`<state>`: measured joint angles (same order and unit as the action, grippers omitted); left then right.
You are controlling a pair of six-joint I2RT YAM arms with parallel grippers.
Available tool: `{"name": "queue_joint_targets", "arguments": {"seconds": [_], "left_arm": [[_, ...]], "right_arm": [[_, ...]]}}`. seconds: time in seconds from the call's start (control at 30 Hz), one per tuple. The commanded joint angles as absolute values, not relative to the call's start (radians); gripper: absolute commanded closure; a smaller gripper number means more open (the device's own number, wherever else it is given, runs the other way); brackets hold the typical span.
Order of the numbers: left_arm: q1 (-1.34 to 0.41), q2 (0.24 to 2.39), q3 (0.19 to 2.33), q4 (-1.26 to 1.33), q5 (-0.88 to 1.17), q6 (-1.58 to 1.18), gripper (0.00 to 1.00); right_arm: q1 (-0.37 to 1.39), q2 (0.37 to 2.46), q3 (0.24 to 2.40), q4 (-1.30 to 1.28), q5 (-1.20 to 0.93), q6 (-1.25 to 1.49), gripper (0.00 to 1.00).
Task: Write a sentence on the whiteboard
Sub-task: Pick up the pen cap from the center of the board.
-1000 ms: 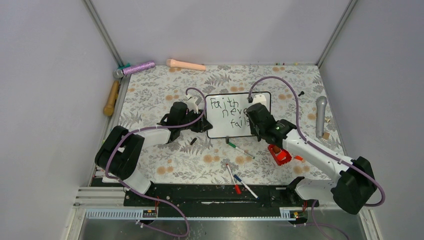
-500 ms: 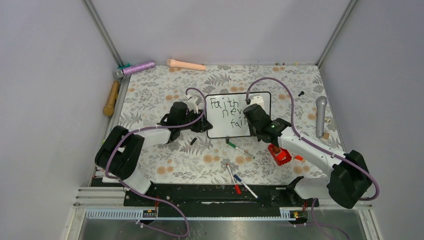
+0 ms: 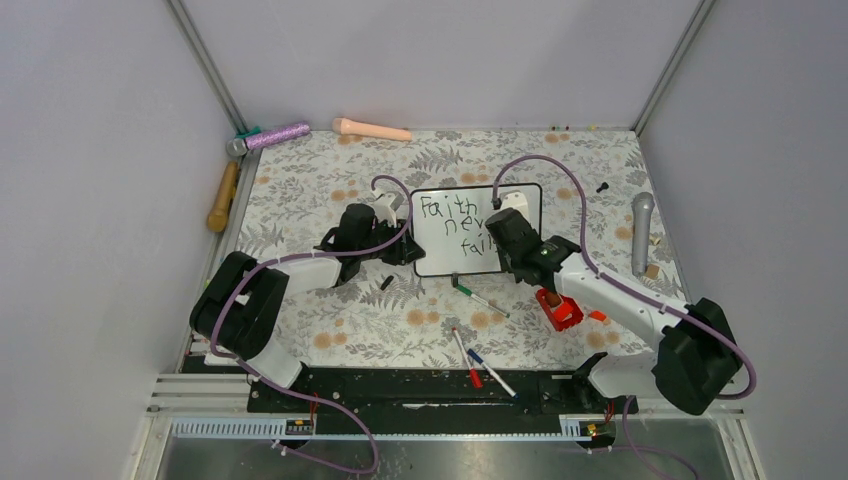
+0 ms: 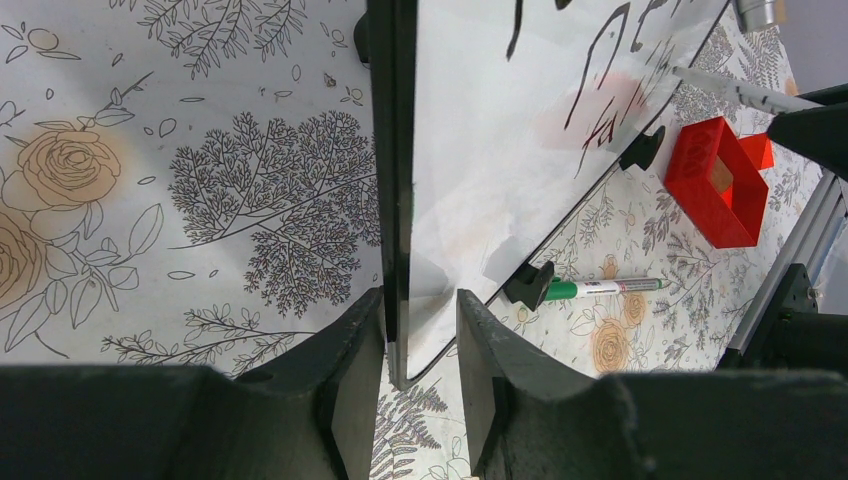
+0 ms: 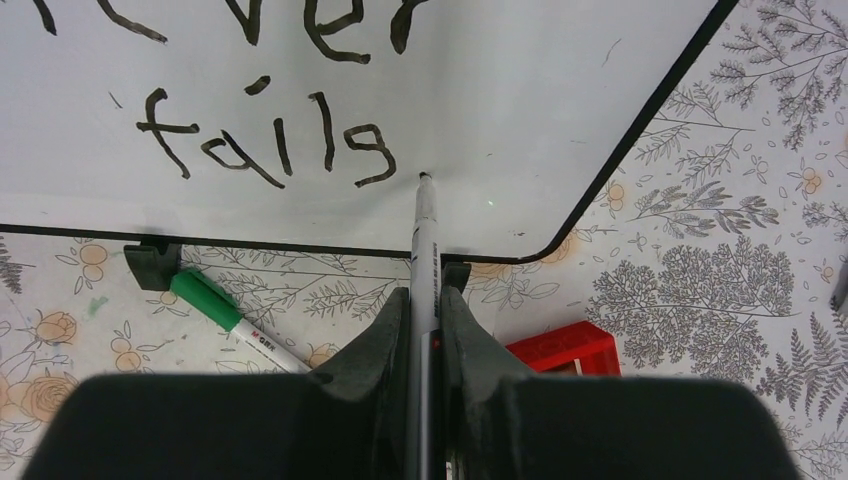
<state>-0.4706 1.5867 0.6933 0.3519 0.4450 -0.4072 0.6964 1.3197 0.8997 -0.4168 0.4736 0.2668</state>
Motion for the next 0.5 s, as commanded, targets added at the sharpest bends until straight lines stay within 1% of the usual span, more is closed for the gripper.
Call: {"name": "queue_joint_targets", "arguments": {"seconds": [0.0,0.17,0.23,0.3,0.4,0.47], "left_arm": [[-0.472,1.546,0.714,0.388,0.429,-0.388,0.68],[-0.471,1.51,0.695,0.383,0.411,-0.384,0.67],[-0.472,1.476,0.684,0.368,0.394,-0.38,0.65],[-0.472,1.429,0.661,0.354,0.363,-0.376,0.6],[-0.469,1.335,0.612,0.317,0.286,-0.395,0.49],[-0.47,1.26,0.57,0.268,0.228,-0.42,0.44]], "right_arm": [[0.684,1.22,0.895,-0.423,0.51,0.284,1.0],[0.685,1.114,0.85,-0.412,0.51,0.282,1.0],[0.685,1.086,0.834,-0.405,0.515,0.281,1.0],[0.685,1.062,0.824,-0.404,0.509,0.286,1.0],[0.684,1.019,0.795,-0.373,0.482,0.289,1.0],[0.685,0.985,0.774,-0.346,0.465,0.287,1.0]]}}
